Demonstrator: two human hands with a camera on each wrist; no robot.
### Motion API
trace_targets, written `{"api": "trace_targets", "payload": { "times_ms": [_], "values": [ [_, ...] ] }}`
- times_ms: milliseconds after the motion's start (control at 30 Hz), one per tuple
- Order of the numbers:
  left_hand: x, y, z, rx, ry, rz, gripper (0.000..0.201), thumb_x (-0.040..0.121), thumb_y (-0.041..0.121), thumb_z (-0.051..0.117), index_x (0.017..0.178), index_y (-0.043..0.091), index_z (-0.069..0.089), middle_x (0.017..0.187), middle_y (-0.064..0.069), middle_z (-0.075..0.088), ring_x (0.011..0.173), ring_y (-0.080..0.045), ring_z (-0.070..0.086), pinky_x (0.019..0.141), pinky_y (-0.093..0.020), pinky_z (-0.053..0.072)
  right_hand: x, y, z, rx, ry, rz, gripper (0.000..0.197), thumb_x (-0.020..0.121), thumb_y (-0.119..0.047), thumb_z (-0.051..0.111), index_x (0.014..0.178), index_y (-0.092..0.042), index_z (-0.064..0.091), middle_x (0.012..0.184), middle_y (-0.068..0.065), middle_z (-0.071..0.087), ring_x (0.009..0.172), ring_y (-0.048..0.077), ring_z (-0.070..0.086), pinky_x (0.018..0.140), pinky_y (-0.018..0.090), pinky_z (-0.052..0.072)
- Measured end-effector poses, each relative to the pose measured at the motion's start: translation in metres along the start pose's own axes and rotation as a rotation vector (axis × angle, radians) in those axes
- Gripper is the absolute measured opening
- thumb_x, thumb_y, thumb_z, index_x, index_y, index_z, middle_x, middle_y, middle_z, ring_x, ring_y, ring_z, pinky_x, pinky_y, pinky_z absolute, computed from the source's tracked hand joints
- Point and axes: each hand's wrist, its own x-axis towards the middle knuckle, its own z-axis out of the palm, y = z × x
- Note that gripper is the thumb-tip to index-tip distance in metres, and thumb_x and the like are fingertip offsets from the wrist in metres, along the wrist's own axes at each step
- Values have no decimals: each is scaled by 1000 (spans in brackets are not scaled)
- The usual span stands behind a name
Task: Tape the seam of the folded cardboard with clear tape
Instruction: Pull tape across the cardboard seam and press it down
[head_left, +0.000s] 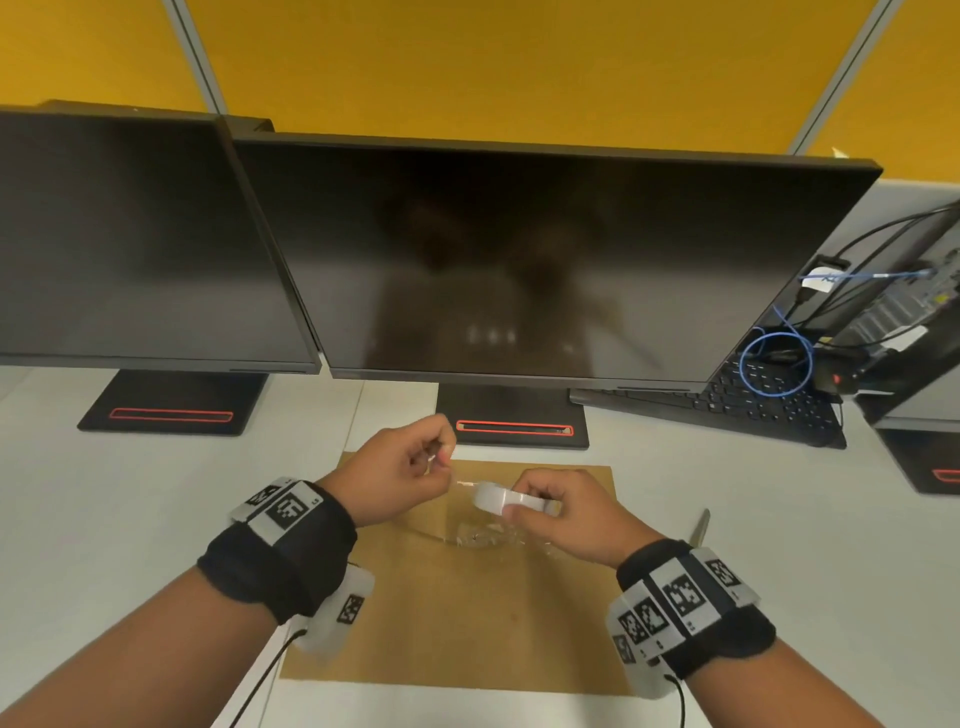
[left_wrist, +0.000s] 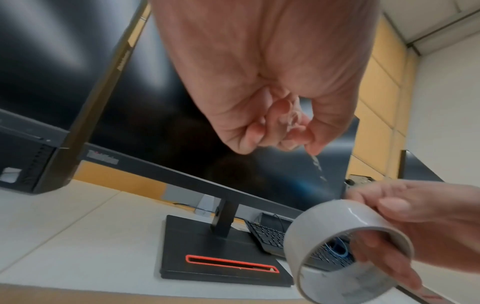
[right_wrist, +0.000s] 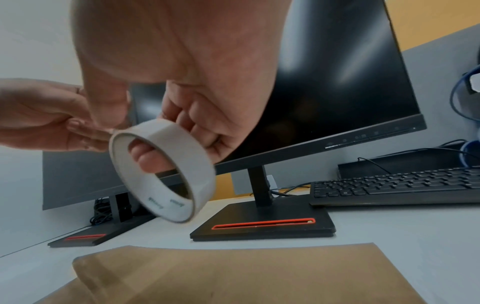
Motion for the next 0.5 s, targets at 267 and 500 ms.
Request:
{"api": "trace_targets", "payload": {
  "times_ms": [267,500],
  "values": [
    [-4,-13,-7,-44,-38,-127,34,82,24,69,103,31,43,59,2,49,55,-7,44,65,-24,44,-2,-7,-4,42,-55,-85,24,89,-14,60,77,-35,63,76,-11,62,75,1,58,72,17,46],
    [-6,-23,0,53,-158,-145,13,76,45,71,82,33,70,59,16,54,61,-7,49,70,-25,40,0,-13,4,-5,-89,-105,14,91,-24,60,84,-35,65,72,-11,64,70,3,59,73,24,48]
  ]
}}
